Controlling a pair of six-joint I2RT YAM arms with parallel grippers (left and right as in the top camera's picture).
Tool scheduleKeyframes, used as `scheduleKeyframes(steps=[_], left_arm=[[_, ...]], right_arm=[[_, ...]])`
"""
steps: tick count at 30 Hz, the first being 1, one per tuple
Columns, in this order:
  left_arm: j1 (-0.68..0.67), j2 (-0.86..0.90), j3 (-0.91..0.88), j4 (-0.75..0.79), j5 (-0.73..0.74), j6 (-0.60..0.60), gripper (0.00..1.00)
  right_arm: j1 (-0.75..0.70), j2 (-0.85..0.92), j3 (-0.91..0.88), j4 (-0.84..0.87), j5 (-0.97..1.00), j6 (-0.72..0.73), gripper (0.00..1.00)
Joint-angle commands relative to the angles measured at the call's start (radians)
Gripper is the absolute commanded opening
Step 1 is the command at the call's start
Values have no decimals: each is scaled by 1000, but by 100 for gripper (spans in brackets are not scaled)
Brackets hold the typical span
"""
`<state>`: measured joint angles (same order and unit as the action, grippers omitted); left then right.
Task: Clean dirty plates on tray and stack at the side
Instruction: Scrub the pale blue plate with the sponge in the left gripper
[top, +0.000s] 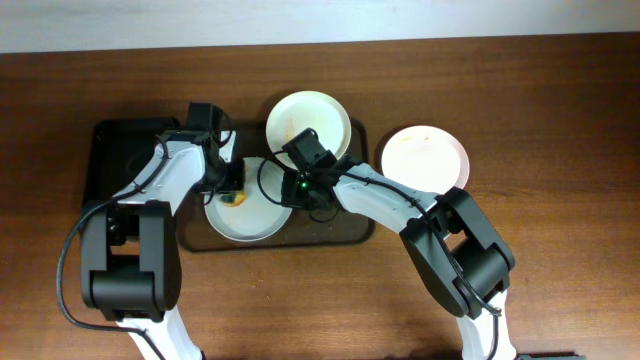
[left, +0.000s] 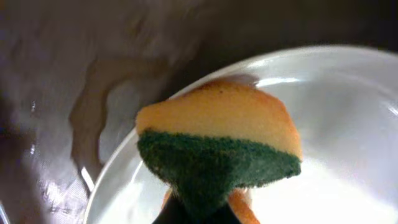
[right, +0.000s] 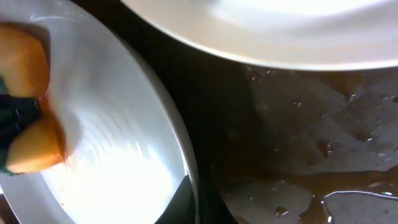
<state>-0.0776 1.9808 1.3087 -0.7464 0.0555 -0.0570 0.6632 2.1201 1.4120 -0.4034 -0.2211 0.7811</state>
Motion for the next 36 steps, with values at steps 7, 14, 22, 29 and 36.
scheduleKeyframes(steps=[7,14,22,29,36], left_arm=[[2,1,9,-165,273,43,1],[2,1,9,-9,-184,-130,1],[2,1,9,-229,106,-1,1],[2,1,8,-19,249,63,1],[2,1,8,-58,-206,-140,1]], right_arm=[[-3,19,13,-5,-5,-6,4],[-3,19,13,-11,-5,-6,4],[-3,19,13,-11,-5,-6,4],[-3,19,13,-11,-8,-6,4],[-3,19,13,-11,-8,-6,4]])
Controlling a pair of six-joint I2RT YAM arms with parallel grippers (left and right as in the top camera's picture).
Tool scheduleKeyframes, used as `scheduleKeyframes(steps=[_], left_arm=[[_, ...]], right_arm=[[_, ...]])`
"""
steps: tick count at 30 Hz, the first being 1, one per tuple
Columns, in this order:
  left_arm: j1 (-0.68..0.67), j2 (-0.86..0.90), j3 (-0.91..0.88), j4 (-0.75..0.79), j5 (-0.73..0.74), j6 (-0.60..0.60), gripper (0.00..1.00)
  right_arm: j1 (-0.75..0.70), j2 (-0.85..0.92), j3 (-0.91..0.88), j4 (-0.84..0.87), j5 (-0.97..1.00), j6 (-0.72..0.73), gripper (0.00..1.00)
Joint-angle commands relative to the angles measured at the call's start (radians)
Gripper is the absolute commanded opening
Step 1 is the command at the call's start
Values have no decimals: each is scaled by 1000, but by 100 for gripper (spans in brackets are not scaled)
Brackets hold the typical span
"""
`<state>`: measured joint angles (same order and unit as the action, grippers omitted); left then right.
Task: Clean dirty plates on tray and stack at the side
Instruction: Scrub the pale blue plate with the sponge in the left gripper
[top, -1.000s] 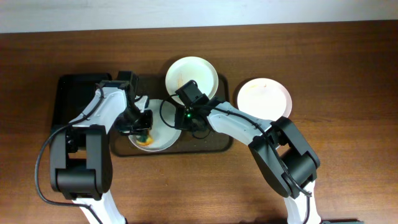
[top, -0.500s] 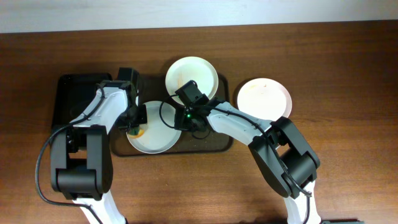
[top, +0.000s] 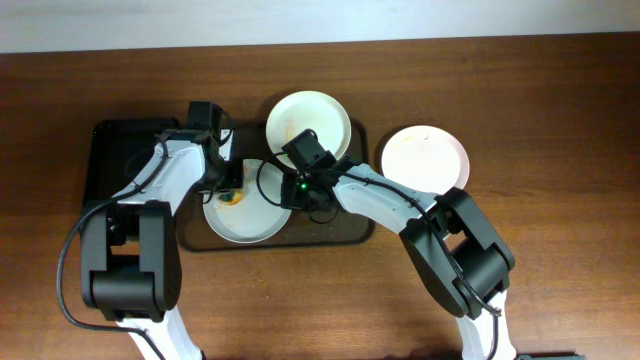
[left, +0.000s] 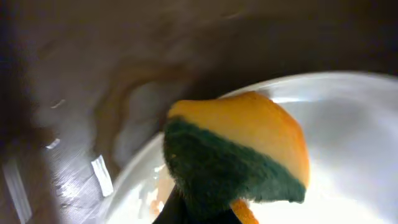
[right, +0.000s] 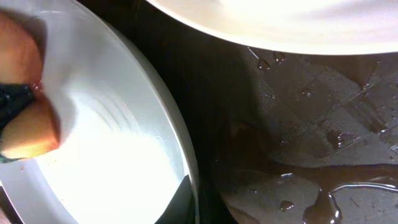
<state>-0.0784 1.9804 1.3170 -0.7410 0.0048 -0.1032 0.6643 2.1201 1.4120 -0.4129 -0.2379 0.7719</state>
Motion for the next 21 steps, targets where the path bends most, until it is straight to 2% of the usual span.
scheduleKeyframes(steps=[1,4,6,8,10,12,15,18,19,21], left_arm=[[3,2,0,-110,-155,-95,1],[3,2,0,-241,-81,-60,1],[2,2,0,-272,148,83,1],[2,2,0,-251,357,172,1],[-1,2,0,-212,426,183,1],[-7,2,0,-158,365,145,1],[-1,2,0,-43,58,-32,1],[8,2,0,50,-72,-43,1],[9,2,0,56,-161,-85,1],[9,2,-2,18,-182,-106,1]], right_arm=[[-4,19,13,-2,9,3,4],[-4,19,13,-1,9,3,4],[-4,19,13,2,9,3,4],[-4,19,13,2,9,3,4],[-4,19,13,2,9,3,4],[-4,19,13,2,9,3,4],[-4,19,13,2,9,3,4],[-4,19,13,2,9,-1,4],[-4,19,13,2,9,-1,4],[-4,19,13,3,9,-1,4]])
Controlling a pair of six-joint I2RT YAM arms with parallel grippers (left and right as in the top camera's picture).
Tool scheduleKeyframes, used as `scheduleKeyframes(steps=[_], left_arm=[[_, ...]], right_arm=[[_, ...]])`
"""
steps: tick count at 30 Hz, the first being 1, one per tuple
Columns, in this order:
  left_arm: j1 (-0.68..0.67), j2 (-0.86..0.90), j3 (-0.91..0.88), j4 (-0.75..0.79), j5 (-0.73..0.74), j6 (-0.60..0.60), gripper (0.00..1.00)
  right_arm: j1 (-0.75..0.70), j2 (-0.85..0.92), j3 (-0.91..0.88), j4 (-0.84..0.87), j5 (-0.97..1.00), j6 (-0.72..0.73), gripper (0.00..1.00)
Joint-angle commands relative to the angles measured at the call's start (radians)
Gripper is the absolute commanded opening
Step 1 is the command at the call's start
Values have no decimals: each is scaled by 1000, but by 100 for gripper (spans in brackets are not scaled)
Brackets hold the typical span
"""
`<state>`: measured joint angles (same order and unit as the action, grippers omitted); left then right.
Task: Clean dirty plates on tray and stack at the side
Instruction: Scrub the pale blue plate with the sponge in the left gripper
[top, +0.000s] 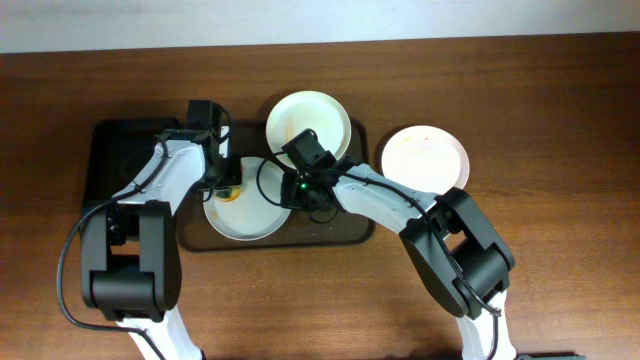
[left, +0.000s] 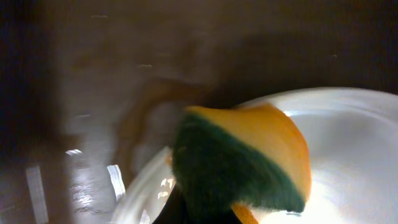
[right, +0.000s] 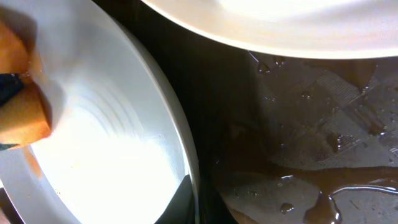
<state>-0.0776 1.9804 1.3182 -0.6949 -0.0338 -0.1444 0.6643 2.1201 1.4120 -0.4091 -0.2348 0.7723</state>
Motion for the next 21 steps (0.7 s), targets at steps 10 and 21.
scheduleKeyframes(steps=[10,21], left_arm=[[8,2,-3,-311,336,172,1],[8,2,-3,0,0,77,1]], right_arm=[[-4,19,13,5,6,-1,4],[-4,19,13,3,5,-5,4]])
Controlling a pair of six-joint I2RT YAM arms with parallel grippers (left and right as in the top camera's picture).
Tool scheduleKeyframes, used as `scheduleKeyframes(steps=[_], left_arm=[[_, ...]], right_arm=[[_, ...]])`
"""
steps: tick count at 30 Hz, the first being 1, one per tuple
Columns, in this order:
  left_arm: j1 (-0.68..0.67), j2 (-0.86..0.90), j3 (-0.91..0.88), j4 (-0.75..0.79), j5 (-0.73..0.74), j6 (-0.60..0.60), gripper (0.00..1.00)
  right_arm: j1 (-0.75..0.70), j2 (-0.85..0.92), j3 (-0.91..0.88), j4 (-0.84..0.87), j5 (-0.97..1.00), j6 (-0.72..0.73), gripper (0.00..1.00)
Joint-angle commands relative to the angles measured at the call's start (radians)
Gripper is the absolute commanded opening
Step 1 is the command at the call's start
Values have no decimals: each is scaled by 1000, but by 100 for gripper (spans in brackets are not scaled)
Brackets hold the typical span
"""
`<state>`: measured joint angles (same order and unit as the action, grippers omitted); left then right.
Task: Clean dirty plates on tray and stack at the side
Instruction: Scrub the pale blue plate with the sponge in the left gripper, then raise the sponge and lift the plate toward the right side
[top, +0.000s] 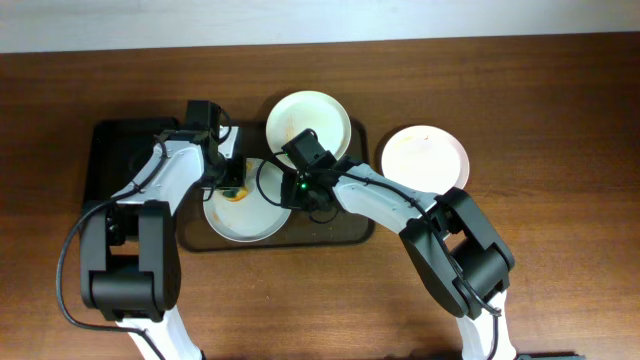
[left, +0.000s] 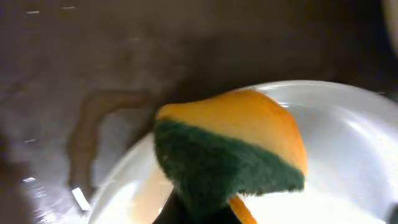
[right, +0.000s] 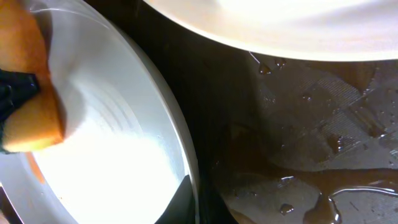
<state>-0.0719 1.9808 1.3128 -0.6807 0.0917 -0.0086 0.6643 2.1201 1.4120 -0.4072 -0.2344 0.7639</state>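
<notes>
A white plate (top: 245, 215) lies on the black tray (top: 340, 236); orange smears show near its upper left. My left gripper (top: 231, 186) is shut on a folded orange-and-green sponge (left: 230, 146) pressed on that plate (left: 348, 162). My right gripper (top: 303, 196) is shut on the plate's right rim (right: 186, 168), one dark finger (right: 183, 202) lying inside the rim. The sponge (right: 28, 112) shows at the left edge of the right wrist view. A second dirty plate (top: 308, 122) sits at the tray's back.
A clean white plate (top: 424, 157) lies on the wooden table right of the tray. The tray's bare left part (top: 120, 150) is dark and wet, with water drops and puddles (right: 336, 199) near the right gripper. Both arms crowd the tray's middle.
The sponge has shifted a little on the plate, from its upper-left rim inward. The right gripper holds the rim as before.
At each moment my left gripper held the sponge on the front plate's upper-left part, at slightly different spots, while my right gripper stayed shut on the rim. Orange smears remain near the sponge.
</notes>
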Motion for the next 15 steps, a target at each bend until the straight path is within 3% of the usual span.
scheduleKeyframes(steps=[1,7,11,13,15], left_arm=[[3,1,2,-46,-148,-106,1],[3,1,3,-280,-152,-148,1],[3,1,23,-370,203,32,1],[10,1,70,-396,188,32,1],[42,1,146,-397,29,-60,1]], right_arm=[[-4,19,13,1,3,3,4],[-4,19,13,1,-19,0,4],[-4,19,13,0,-28,-5,4],[-4,19,13,-3,-32,-8,4],[-4,19,13,-7,-36,-8,4]])
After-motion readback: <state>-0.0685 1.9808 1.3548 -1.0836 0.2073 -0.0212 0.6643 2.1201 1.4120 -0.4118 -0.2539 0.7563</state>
